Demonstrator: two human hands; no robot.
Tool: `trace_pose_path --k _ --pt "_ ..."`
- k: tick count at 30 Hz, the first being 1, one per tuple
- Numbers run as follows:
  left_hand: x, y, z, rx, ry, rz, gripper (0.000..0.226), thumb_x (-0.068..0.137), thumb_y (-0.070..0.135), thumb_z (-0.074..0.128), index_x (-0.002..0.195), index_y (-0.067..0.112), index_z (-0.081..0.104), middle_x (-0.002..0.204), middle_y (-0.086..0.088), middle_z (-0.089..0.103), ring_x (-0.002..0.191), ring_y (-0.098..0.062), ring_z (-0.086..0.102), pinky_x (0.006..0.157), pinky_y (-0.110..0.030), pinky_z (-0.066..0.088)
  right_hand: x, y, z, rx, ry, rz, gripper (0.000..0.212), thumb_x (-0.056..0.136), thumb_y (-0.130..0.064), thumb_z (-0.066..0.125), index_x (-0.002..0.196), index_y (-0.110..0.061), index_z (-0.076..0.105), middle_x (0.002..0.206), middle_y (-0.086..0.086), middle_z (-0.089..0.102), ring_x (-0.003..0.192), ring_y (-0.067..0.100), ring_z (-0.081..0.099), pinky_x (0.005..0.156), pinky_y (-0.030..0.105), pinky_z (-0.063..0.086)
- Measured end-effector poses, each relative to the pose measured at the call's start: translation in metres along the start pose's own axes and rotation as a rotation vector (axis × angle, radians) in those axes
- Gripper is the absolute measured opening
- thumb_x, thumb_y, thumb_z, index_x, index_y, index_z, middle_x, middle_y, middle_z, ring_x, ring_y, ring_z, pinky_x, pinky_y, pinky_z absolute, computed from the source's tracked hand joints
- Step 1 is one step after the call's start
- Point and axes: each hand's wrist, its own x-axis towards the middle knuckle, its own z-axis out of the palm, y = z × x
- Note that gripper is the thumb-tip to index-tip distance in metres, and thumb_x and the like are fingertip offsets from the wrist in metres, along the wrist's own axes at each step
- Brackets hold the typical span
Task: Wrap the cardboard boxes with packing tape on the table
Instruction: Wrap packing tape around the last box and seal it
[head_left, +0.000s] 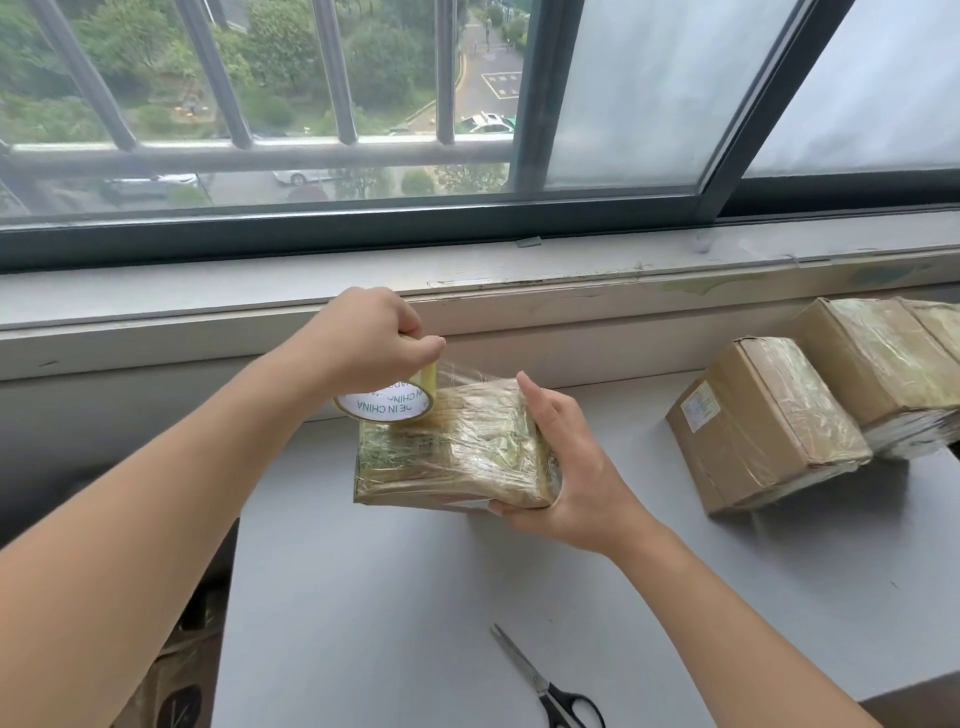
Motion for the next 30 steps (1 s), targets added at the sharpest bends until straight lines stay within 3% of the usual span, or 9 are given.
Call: trace_pose_path --k 7,10,15,21,27,30 --pt "0.004 -0.006 0.003 0.030 -0.029 -0.033 0.052 0.093 0.035 0.063 0.052 0.014 0.040 0.045 0.002 0.034 0.047 -0.017 0.029 0.050 -0.028 0.027 0.005 -0.003 -0.001 -0.094 -0.001 -0.037 0.115 0.061 -0.029 0.096 0.157 -0.030 0.034 0.147 -0.002 0.036 0.135 0.014 0.048 0.105 0.039 0.050" --pt "0.003 -0.008 0.003 0.031 -0.031 -0.047 0.049 0.093 0.035 0.062 0.052 0.014 0.043 0.047 -0.001 0.037 0.049 -0.019 0.032 0.051 -0.028 0.028 0.011 -0.005 -0.002 -0.127 -0.016 -0.051 0.110 0.061 -0.039 0.093 0.156 -0.036 0.035 0.144 -0.005 0.036 0.128 0.014 0.051 0.099 0.042 0.053" --pt "0.004 -0.009 -0.005 -0.020 -0.107 -0.041 0.051 0.094 0.045 0.063 0.056 0.015 0.046 0.051 0.001 0.041 0.051 -0.019 0.036 0.051 -0.027 0.029 0.011 -0.005 -0.006 -0.170 -0.047 -0.016 0.113 0.060 -0.047 0.089 0.155 -0.046 0.029 0.146 -0.011 0.033 0.128 0.013 0.051 0.096 0.045 0.055" --pt "-0.006 -0.014 -0.008 -0.212 -0.190 0.003 0.055 0.096 0.049 0.065 0.058 0.014 0.044 0.047 0.010 0.037 0.043 -0.010 0.037 0.044 -0.020 0.033 -0.004 -0.006 -0.010 -0.194 -0.076 0.053 0.133 0.064 -0.055 0.087 0.161 -0.044 -0.003 0.149 -0.021 0.024 0.126 0.010 0.050 0.096 0.044 0.055" --pt "-0.010 -0.007 -0.004 -0.103 -0.117 0.002 0.054 0.097 0.046 0.062 0.057 0.013 0.047 0.047 0.006 0.041 0.044 -0.012 0.032 0.041 -0.021 0.025 -0.001 -0.007 -0.017 -0.172 -0.081 0.025 0.124 0.064 -0.050 0.090 0.161 -0.036 0.015 0.147 -0.017 0.030 0.128 0.003 0.048 0.096 0.039 0.055" --pt "-0.009 -0.007 -0.005 -0.082 -0.125 -0.032 0.052 0.097 0.048 0.062 0.060 0.013 0.049 0.052 0.001 0.039 0.046 -0.015 0.030 0.044 -0.025 0.025 0.000 -0.008 -0.016 -0.188 -0.084 0.024 0.123 0.064 -0.051 0.089 0.161 -0.038 0.015 0.146 -0.017 0.030 0.125 0.004 0.050 0.094 0.041 0.056"
